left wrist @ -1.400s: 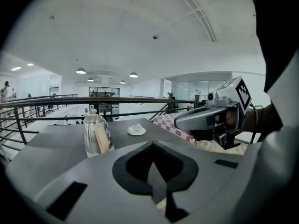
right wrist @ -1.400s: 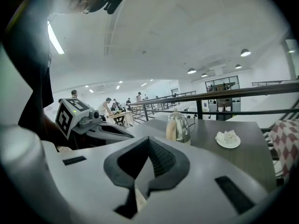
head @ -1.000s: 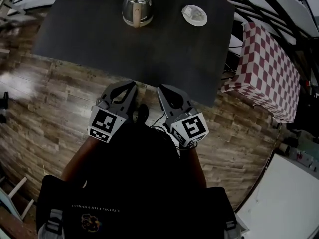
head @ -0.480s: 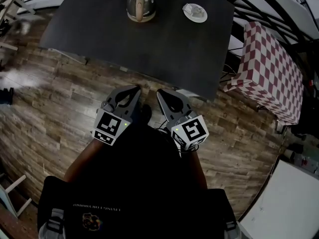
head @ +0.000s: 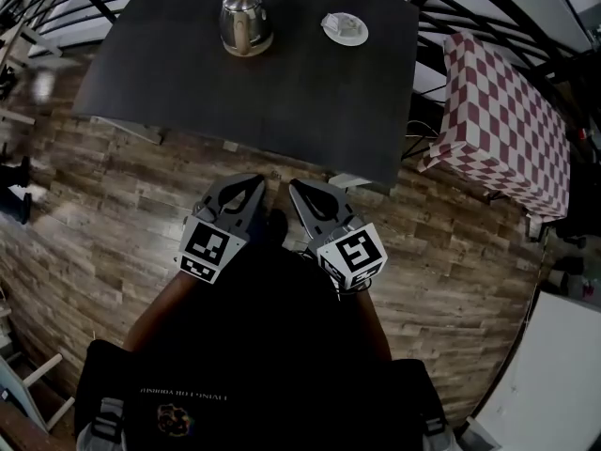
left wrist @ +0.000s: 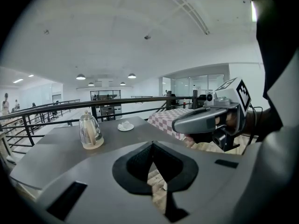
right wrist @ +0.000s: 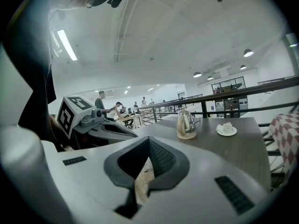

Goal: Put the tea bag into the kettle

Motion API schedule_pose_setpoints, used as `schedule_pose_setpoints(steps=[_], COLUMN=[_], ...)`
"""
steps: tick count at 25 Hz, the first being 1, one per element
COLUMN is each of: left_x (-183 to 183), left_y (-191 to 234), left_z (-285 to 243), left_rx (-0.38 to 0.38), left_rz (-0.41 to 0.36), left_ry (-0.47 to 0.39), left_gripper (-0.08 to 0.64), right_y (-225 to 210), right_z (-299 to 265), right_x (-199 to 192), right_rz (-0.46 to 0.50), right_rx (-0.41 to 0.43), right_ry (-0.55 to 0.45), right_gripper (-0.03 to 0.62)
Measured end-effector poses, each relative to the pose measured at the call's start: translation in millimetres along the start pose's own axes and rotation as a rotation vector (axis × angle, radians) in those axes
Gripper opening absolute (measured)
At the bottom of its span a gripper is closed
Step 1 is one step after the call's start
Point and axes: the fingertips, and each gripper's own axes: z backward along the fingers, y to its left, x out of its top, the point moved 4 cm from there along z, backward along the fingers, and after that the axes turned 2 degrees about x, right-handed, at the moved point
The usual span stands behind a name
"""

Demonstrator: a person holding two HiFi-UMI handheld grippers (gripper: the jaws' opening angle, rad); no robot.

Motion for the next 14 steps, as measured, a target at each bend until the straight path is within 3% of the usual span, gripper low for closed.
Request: schedule_pose_setpoints(steps=[14], left_x=[-0.1], left_y=[-3.6], left_z=[-10.2], left_rx=[-0.028], left_rz=[0.001], left_ry=[0.004], left_gripper=[0.006], right_y=[-7.4], right_z=[4.3], right_x=[-2.0], right_rz=[0.005], right_rx=[-0.024], right_ry=[0.008], right_gripper=[0.014])
